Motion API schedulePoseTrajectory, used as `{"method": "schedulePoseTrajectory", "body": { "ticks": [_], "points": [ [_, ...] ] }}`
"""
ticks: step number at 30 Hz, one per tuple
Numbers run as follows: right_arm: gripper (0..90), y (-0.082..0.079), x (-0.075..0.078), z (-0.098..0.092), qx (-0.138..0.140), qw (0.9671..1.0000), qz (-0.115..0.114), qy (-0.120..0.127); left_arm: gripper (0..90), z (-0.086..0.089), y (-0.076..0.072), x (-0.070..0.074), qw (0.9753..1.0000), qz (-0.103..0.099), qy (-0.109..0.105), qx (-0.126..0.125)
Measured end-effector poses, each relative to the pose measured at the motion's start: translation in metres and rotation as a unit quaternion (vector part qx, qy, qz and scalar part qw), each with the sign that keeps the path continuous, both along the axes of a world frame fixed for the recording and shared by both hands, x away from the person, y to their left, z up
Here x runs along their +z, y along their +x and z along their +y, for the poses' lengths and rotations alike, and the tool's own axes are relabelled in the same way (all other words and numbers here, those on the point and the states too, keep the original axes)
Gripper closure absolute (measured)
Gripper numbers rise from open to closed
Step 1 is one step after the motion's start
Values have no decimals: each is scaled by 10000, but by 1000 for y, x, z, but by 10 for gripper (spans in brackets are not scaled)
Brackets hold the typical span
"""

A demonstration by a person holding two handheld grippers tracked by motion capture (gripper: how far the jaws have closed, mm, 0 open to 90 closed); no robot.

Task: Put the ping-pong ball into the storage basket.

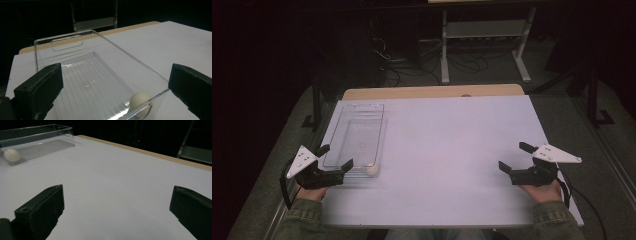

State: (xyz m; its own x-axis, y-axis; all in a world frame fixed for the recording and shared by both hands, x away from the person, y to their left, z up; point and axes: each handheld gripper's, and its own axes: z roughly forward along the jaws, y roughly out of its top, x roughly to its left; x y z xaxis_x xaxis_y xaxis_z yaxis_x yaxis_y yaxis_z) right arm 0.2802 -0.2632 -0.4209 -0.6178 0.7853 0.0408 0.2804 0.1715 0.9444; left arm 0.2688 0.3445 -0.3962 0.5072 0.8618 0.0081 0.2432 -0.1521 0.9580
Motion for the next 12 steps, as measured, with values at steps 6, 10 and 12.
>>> {"method": "schedulePoseTrajectory", "body": {
  "ticks": [6,10,12],
  "points": [
    [0,0,0,0,21,10000,0,19,0,4,-1,-8,9996,-37,-194,189],
    [0,0,0,0,16,10000,5,13,0,3,1,-12,9998,-11,-131,172],
    [0,0,0,0,11,10000,8,12,0,2,1,-12,9998,-18,-105,145]
  ]
}}
